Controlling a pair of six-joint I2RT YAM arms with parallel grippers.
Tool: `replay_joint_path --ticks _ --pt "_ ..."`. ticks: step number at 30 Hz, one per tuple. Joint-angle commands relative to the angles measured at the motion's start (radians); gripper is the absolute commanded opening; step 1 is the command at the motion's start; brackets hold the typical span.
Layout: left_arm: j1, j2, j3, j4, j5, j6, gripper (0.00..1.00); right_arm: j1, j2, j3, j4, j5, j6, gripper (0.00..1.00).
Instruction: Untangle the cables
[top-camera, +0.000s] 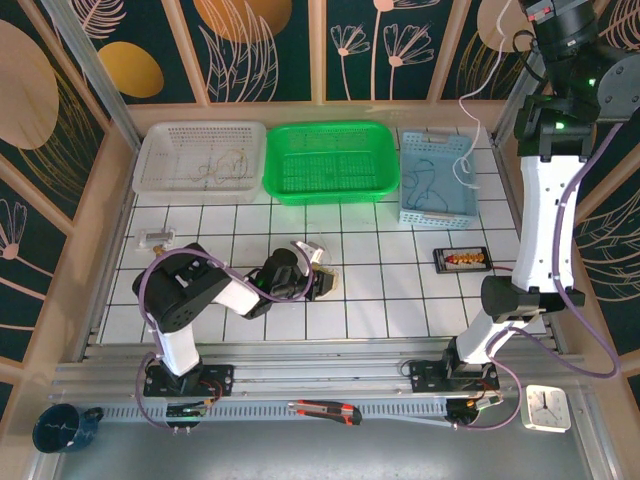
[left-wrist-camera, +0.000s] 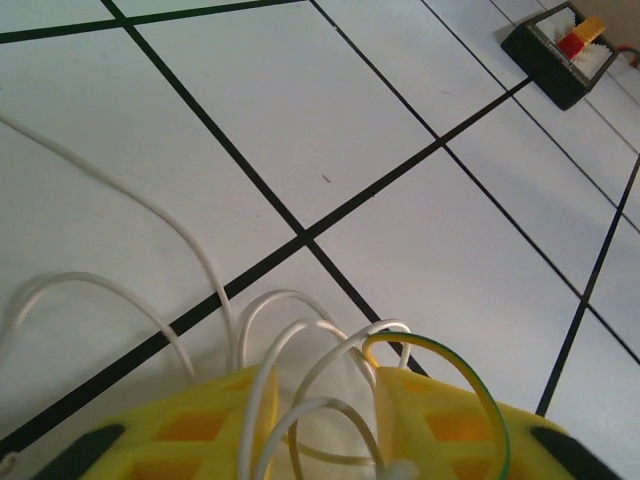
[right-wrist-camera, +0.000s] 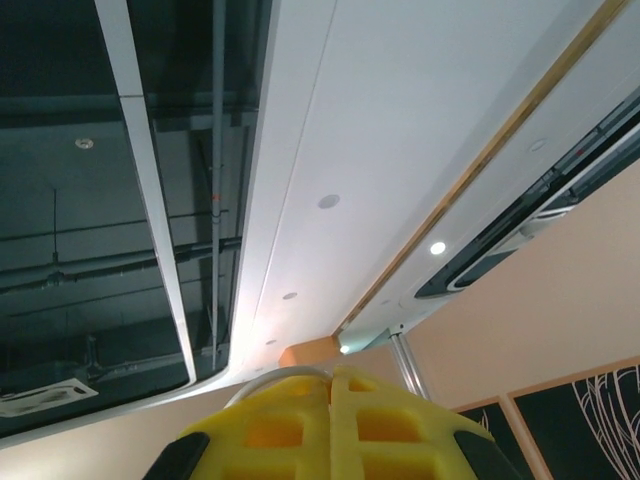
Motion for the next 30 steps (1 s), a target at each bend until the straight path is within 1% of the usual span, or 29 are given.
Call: replay_joint_path --ticks 1,3,5,7,8,12,15,18,22,27,30 --pt "0.000 -0.049 0.012 -0.013 0.019 -0.020 0.47 0.021 -0.018 -0.038 0.046 -0.030 -0.010 0.00" --pt "0.000 -0.078 0.023 -0.032 0.029 -0.030 0.57 0.039 -0.024 -0.064 0.035 -0.034 -0.037 0.00" --pt "0.000 -0.101 0.036 -0.053 0.026 -0.049 0.75 0.059 -0.027 -0.088 0.025 -0.036 -0.064 0.00" --pt "0.000 -0.155 0.047 -0.067 0.022 -0.063 0.92 0.075 -0.024 -0.104 0.017 -0.035 -0.084 0.00" --pt "0.000 -0.173 0.054 -0.076 0.020 -0.070 0.99 0.087 -0.021 -0.109 0.014 -0.033 -0.092 0.00" --pt "0.000 -0.234 0.087 -0.116 0.012 -0.098 0.99 0.128 0.013 -0.107 0.002 -0.030 -0.125 0.00" --pt "0.000 -0.289 0.100 -0.152 -0.035 -0.131 0.99 0.156 0.044 -0.102 -0.008 -0.022 -0.148 0.00" --pt "0.000 -0.364 0.097 -0.239 -0.183 -0.172 0.99 0.173 0.085 -0.084 -0.010 -0.018 -0.153 0.00" --pt "0.001 -0.485 0.044 -0.314 -0.376 -0.222 0.99 0.184 0.138 -0.053 -0.010 -0.011 -0.155 0.00" --pt "0.001 -0.621 -0.008 -0.402 -0.516 -0.230 0.99 0.190 0.227 0.004 0.006 -0.002 -0.161 0.00" --pt "0.006 -0.677 -0.036 -0.428 -0.552 -0.231 0.99 0.189 0.291 0.065 0.001 0.003 -0.158 0.00"
